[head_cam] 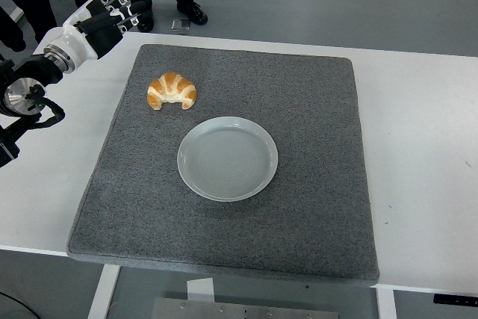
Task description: Place the bread on the plate
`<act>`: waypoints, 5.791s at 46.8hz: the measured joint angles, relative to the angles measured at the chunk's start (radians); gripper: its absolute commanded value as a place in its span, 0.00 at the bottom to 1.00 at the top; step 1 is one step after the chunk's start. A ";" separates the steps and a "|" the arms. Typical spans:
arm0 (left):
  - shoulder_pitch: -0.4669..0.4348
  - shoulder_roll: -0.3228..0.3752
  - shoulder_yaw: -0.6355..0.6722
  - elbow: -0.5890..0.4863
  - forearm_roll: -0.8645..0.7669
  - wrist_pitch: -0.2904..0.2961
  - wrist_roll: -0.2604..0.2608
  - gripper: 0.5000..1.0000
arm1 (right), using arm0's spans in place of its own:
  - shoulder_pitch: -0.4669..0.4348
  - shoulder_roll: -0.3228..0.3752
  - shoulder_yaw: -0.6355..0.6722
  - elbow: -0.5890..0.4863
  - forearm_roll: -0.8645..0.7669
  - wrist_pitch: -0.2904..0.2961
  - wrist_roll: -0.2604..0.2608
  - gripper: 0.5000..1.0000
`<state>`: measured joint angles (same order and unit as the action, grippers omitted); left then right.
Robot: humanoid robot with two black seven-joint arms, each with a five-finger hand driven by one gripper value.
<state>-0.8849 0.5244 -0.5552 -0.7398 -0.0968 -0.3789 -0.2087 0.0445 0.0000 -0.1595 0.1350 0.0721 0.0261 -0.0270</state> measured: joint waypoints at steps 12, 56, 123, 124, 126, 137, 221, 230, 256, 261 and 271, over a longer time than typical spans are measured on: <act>-0.061 0.031 0.011 -0.010 0.064 0.000 0.000 0.98 | 0.000 0.000 0.000 0.000 0.000 0.000 0.000 0.90; -0.062 0.298 0.046 -0.317 1.190 0.140 -0.178 0.96 | 0.000 0.000 0.000 0.000 0.000 0.000 0.000 0.90; -0.012 -0.080 0.225 0.075 1.244 0.437 -0.221 0.89 | 0.000 0.000 0.000 0.000 0.000 0.000 0.000 0.90; -0.012 -0.080 0.225 0.075 1.245 0.437 -0.221 0.89 | 0.000 0.000 0.000 0.000 0.000 0.000 0.000 0.90; -0.012 -0.082 0.225 0.075 1.245 0.437 -0.221 0.89 | 0.000 0.000 0.000 0.000 0.000 0.000 0.000 0.90; -0.012 -0.102 0.225 0.081 1.246 0.437 -0.221 0.89 | 0.000 0.000 0.000 0.000 0.000 0.000 0.001 0.90; -0.006 -0.105 0.237 0.096 1.246 0.466 -0.245 0.00 | 0.000 0.000 0.000 0.000 0.000 0.000 0.000 0.90; -0.028 -0.069 0.234 0.094 1.243 0.466 -0.244 0.00 | 0.000 0.000 0.000 0.000 0.000 0.000 0.000 0.90; -0.251 0.160 0.238 0.078 1.251 0.383 -0.243 0.00 | 0.000 0.000 0.000 0.000 0.000 0.000 0.000 0.90; -0.301 0.174 0.238 0.078 1.259 0.370 -0.242 0.00 | 0.000 0.000 0.000 0.000 0.000 0.000 0.000 0.90; -0.392 0.171 0.289 0.068 1.261 0.365 -0.238 0.00 | 0.000 0.000 0.000 0.000 0.000 0.000 0.000 0.90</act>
<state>-1.2773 0.6949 -0.2662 -0.6714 1.1645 -0.0138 -0.4469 0.0445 0.0000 -0.1595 0.1350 0.0721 0.0258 -0.0268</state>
